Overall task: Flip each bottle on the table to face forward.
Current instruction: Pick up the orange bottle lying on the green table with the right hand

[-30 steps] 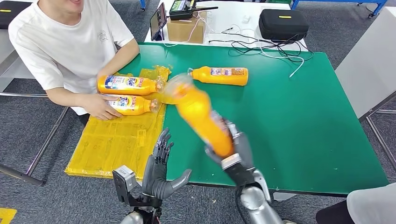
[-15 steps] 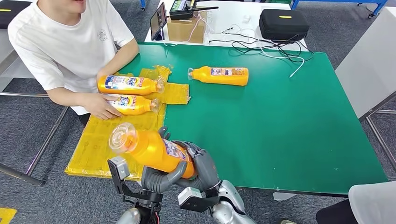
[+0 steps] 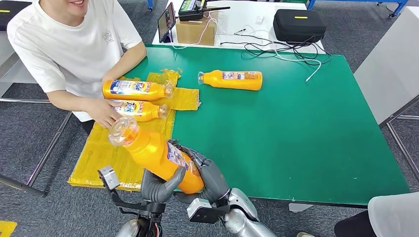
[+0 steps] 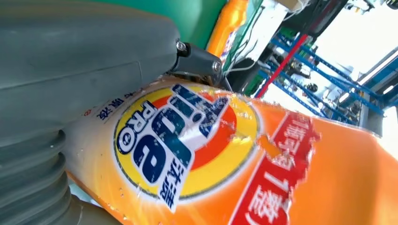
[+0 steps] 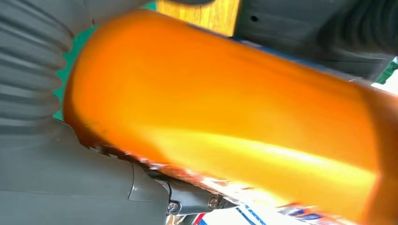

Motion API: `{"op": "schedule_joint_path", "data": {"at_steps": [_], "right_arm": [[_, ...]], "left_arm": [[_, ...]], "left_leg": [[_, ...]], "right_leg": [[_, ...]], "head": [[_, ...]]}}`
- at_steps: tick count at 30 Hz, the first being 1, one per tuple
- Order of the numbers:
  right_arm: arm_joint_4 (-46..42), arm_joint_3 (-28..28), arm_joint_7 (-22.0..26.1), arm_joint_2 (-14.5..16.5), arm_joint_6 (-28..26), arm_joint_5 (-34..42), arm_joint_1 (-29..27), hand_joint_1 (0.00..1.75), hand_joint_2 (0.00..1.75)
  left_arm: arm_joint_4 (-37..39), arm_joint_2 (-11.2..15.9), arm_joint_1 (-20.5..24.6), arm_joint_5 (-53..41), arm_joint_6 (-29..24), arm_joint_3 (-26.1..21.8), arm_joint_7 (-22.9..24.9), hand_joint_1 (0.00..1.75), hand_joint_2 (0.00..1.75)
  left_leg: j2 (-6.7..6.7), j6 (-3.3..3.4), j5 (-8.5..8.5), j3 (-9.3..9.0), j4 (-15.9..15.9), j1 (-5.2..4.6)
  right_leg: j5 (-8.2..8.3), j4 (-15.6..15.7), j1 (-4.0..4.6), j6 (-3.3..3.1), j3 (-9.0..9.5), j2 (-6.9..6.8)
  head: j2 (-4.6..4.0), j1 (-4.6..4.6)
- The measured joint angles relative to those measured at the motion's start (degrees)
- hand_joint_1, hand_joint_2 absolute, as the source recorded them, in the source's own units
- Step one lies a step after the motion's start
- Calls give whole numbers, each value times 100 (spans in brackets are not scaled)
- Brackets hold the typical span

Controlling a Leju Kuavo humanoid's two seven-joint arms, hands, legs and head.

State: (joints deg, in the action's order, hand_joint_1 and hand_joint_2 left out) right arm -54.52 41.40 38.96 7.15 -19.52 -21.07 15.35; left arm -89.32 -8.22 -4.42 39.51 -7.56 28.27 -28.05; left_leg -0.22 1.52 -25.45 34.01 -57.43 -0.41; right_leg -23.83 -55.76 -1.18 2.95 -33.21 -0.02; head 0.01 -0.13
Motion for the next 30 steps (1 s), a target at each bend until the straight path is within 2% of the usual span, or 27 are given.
{"op": "schedule_joint_path", "data": {"at_steps": [6, 10, 13, 15, 17, 21, 23, 25, 28, 30], "right_arm": [[13, -161, 168, -38, 298, 378, -100, 0, 0], [12, -386, 179, -71, 321, 518, -234, 0, 0], [9, -532, 157, -87, 219, 586, -417, 0, 0], [-3, -613, 132, -93, 121, 611, -551, 0, 0], [-46, -690, 120, -102, 4, 636, -672, 0, 0], [-155, -803, 113, -138, -180, 686, -839, 0, 0], [-204, -827, 112, -166, -217, 726, -877, 0, 0], [-243, -851, 112, -190, -248, 771, -895, 0, 0], [-292, -892, 112, -231, -301, 809, -908, 0, 0], [-320, -912, 112, -257, -316, 822, -911, 0, 0]], "left_arm": [[-49, 13, -46, 638, 605, -162, 423, 175, 175], [-109, 7, -30, 752, 862, -178, 540, 175, 175], [-190, -35, 29, 630, 719, -151, 478, 175, 175], [-223, -75, 76, 374, 416, -140, 335, 175, 175], [-226, -90, 136, -224, -259, -153, 2, 175, 175], [-99, -143, 344, -2105, -2366, -325, -921, 175, 175], [49, -221, 450, -3180, -2978, -531, -1140, 175, 175], [232, -366, 552, -4481, -3159, -929, -1179, 175, 175], [544, -634, 733, -6437, -3221, -1830, -1193, 175, 175], [729, -758, 829, -6967, -3234, -2342, -1192, 175, 175]], "left_leg": [[0, 0, 0, 0, 0, 0], [-5, 0, 0, 0, -1, -1], [-5, 0, 0, 1, 0, -1], [-6, 0, 0, 2, 0, -1], [-6, 0, -1, 2, 0, 0], [-7, 0, 0, 2, 0, 1], [-8, 1, 1, 1, 0, 1], [-8, 1, 1, 1, 0, 0], [-5, 2, 2, -1, 0, -1], [-1, 2, 2, -2, -1, -2]], "right_leg": [[0, 1, 0, 0, -2, 0], [0, 1, 0, 0, 0, -1], [0, 1, 0, 0, 4, -1], [0, 1, 0, 0, 4, -2], [0, 1, 0, 0, 3, -2], [0, 0, 1, 0, 4, -2], [1, 0, 1, 0, 6, -2], [1, 0, 1, 1, 7, -2], [2, 0, -1, 1, 8, -1], [3, 0, -1, 2, 7, 0]], "head": [[-1, 0], [0, 2], [-1, 2], [-1, 3], [-1, 2], [-1, 2], [-1, 2], [-1, 3], [-1, 3], [-1, 2]]}}
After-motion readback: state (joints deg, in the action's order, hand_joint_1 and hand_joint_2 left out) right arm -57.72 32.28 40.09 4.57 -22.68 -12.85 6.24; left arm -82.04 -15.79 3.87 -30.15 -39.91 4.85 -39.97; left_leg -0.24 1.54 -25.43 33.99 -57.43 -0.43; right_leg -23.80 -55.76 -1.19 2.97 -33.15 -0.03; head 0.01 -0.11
